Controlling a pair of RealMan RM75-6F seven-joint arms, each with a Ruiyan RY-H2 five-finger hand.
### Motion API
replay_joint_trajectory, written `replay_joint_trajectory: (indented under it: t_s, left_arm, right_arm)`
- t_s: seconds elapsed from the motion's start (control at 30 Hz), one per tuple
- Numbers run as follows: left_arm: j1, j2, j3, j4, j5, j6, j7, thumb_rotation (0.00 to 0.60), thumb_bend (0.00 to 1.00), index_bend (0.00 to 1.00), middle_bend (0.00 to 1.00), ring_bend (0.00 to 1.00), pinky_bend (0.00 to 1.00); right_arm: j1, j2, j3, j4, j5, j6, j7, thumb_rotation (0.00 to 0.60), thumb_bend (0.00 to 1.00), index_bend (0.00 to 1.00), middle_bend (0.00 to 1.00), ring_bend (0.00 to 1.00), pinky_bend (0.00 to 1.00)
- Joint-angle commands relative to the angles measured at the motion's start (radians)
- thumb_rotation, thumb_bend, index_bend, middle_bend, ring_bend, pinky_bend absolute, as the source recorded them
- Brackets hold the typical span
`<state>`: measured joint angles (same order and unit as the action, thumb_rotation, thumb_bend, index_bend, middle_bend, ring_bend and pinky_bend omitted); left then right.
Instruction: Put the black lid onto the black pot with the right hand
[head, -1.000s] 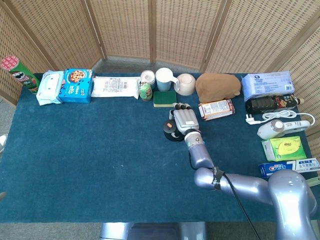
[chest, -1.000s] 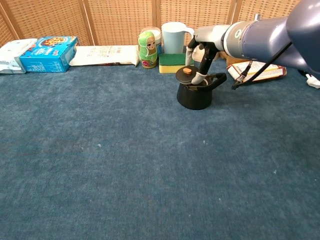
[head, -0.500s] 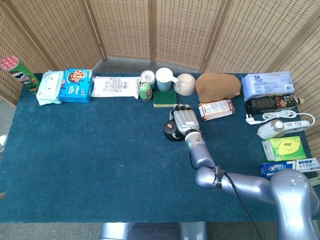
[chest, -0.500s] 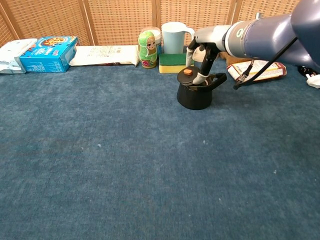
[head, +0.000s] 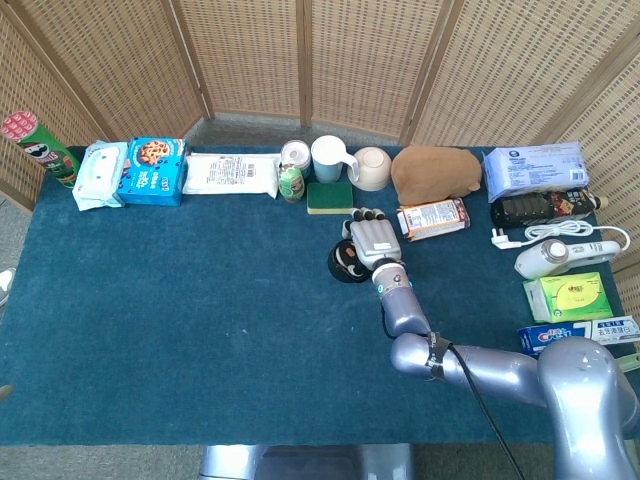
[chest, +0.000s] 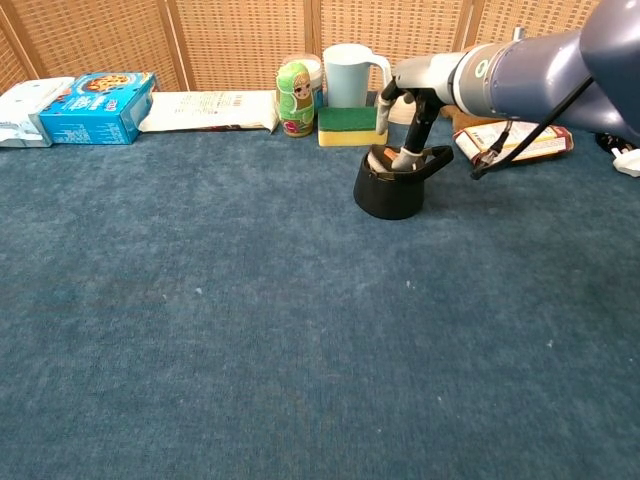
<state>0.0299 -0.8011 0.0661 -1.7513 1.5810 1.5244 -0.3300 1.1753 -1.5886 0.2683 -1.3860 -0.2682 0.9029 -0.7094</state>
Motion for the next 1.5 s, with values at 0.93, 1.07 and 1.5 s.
replay_joint_trajectory:
  t_s: [0.93, 1.07, 1.5]
  left_arm:
    - [-0.002, 0.003, -0.002, 0.004, -0.004, -0.005, -0.013, 0.600, 0.14, 0.00, 0.00, 0.00, 0.05]
    - [-0.007, 0.004, -0.004, 0.003, -0.011, -0.015, -0.013, 0.600, 0.14, 0.00, 0.00, 0.00, 0.05]
    - [-0.007, 0.006, -0.003, 0.001, -0.009, -0.016, -0.014, 0.600, 0.14, 0.00, 0.00, 0.00, 0.05]
  right_arm:
    - [-0.009, -0.137, 0.033, 0.184, -0.210, 0.046, 0.094, 0.600, 0.23, 0.24, 0.08, 0.07, 0.00]
    - [-0.010, -0.148, 0.036, 0.210, -0.221, 0.032, 0.089, 0.600, 0.23, 0.24, 0.08, 0.07, 0.00]
    - [-0.016, -0.186, 0.050, 0.247, -0.235, 0.009, 0.088, 0.600, 0.23, 0.24, 0.08, 0.07, 0.00]
